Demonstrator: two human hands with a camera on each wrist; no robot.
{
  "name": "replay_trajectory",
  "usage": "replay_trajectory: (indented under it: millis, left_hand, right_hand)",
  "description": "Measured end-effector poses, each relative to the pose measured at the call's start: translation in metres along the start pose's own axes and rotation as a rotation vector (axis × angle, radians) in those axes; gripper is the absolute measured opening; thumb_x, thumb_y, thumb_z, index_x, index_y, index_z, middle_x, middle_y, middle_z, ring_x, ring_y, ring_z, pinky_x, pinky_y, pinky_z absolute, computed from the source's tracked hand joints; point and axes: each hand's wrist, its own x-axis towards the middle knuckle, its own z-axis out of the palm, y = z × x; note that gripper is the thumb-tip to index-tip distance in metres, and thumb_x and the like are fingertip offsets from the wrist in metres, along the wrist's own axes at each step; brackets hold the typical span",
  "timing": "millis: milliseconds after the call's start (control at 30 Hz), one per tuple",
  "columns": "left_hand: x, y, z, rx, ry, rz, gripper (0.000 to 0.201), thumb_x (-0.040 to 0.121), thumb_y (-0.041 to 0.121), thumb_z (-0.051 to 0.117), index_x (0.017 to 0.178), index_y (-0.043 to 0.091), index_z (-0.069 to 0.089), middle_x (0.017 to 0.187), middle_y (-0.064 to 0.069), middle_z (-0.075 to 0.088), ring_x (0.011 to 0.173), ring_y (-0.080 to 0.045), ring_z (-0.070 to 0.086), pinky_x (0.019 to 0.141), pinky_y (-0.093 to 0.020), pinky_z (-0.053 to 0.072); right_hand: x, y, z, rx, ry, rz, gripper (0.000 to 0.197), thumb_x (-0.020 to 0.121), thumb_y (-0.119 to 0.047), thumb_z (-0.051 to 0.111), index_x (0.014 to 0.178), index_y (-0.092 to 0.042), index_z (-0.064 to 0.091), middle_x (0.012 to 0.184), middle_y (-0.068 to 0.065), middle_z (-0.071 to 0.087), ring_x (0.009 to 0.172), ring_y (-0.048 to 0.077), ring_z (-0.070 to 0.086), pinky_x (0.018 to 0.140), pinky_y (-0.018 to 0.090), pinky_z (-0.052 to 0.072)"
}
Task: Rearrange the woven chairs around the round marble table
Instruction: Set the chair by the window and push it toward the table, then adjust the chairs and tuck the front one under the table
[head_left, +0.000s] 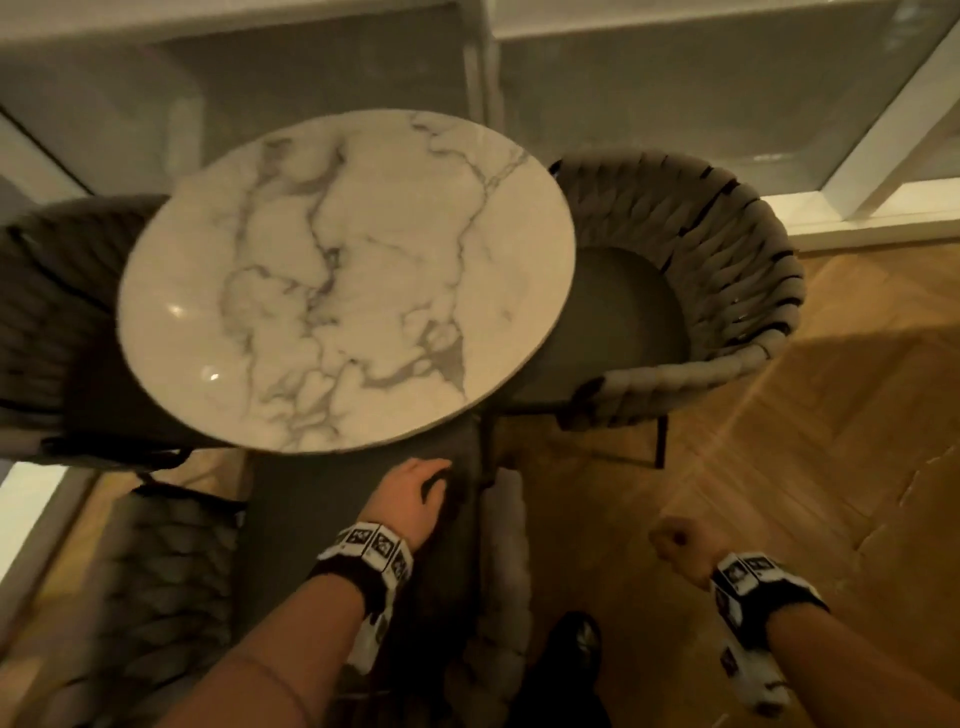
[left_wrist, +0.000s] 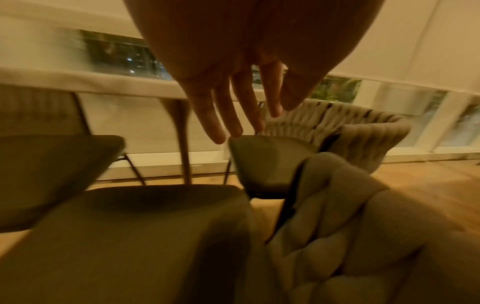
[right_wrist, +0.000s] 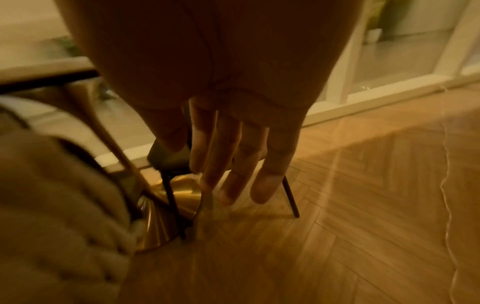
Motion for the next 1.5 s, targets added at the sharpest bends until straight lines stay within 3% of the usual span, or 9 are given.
replay_trajectory:
  millis: [133,333,467,600,767,933,1167,1366,1500]
  left_hand:
    - [-0.069,-0.097,-0.065,0.059,0.102,-0.114,0.031,0.090,0.023,0.057,0.121,0.021,0.063,0.122,-0.009,0.063,0.118,-0.027,0.056,0.107,-0.037,0.041]
    - [-0.171,-0.224,-0.128,0.148,0.184,-0.398,0.049,0.088,0.024,0.057,0.136,0.022,0.049,0.138,-0.018,0.049,0.124,-0.038,0.049,0.107,-0.045,0.040]
    - [-0.231,-0.293,-0.126,0.112,0.184,-0.650,0.066,0.087,0.026,0.058,0.146,0.020,0.031,0.145,-0.025,0.037,0.128,-0.048,0.039,0.108,-0.054,0.036]
    - [-0.256,-0.333,-0.098,-0.128,0.110,-0.804,0.076,0.088,0.028,0.062,0.150,0.015,0.020,0.137,-0.027,0.050,0.119,-0.047,0.051,0.100,-0.051,0.045]
    - [-0.255,-0.335,-0.089,-0.220,0.125,-0.819,0.078,0.092,0.022,0.058,0.152,0.016,0.009,0.137,-0.025,0.050,0.122,-0.045,0.051,0.102,-0.049,0.042]
    - [-0.247,-0.324,-0.087,-0.226,0.132,-0.810,0.085,0.093,0.020,0.055,0.151,0.014,-0.007,0.150,-0.026,0.033,0.132,-0.046,0.040,0.108,-0.054,0.035]
    - [-0.235,-0.309,-0.083,-0.156,0.088,-0.854,0.089,0.091,0.026,0.056,0.151,0.017,-0.009,0.144,-0.028,0.042,0.124,-0.046,0.049,0.101,-0.052,0.044]
    - [-0.240,-0.308,-0.083,-0.105,0.154,-0.810,0.069,0.084,0.025,0.065,0.142,0.013,0.031,0.127,-0.026,0.057,0.112,-0.047,0.057,0.094,-0.053,0.049]
    - [-0.240,-0.299,-0.108,-0.002,0.018,-0.774,0.054,0.086,0.033,0.065,0.132,0.011,0.047,0.124,-0.021,0.060,0.109,-0.042,0.059,0.092,-0.049,0.050]
  right_hand:
    - [-0.054,-0.047,0.062,-0.047,0.019,-0.055,0.023,0.093,-0.035,0.053,0.077,-0.024,0.065,0.083,0.003,0.066,0.081,0.025,0.063,0.077,0.038,0.054]
    - [-0.136,-0.117,0.153,0.141,0.128,-0.044,0.031,0.089,-0.048,0.053,0.114,-0.033,0.046,0.101,0.005,0.066,0.070,0.024,0.064,0.050,0.030,0.052]
    - [-0.158,-0.121,0.217,0.240,0.058,0.195,0.074,0.079,-0.064,0.052,0.135,-0.018,0.038,0.114,0.017,0.063,0.089,0.038,0.067,0.069,0.047,0.061]
    - [-0.158,-0.119,0.263,0.330,0.031,0.258,0.071,0.077,-0.063,0.055,0.127,-0.013,0.047,0.118,0.017,0.062,0.088,0.039,0.068,0.069,0.047,0.061]
    - [-0.160,-0.135,0.265,0.246,0.146,0.267,0.035,0.088,-0.029,0.058,0.114,-0.006,0.058,0.110,0.020,0.065,0.099,0.037,0.062,0.085,0.044,0.054]
    - [-0.161,-0.142,0.258,0.249,0.197,0.316,0.040,0.092,-0.028,0.055,0.123,-0.003,0.048,0.121,0.022,0.058,0.108,0.038,0.057,0.085,0.042,0.049]
    - [-0.160,-0.139,0.239,0.246,0.217,0.269,0.040,0.096,-0.028,0.050,0.127,-0.005,0.047,0.125,0.022,0.057,0.111,0.039,0.056,0.085,0.041,0.046]
    - [-0.169,-0.137,0.225,0.129,0.136,0.197,0.034,0.093,-0.037,0.054,0.103,-0.005,0.059,0.105,0.020,0.069,0.094,0.036,0.066,0.084,0.042,0.055]
    - [-0.174,-0.141,0.196,-0.230,0.142,0.143,0.052,0.089,-0.055,0.044,0.084,-0.007,0.061,0.086,0.012,0.067,0.078,0.032,0.065,0.074,0.042,0.058]
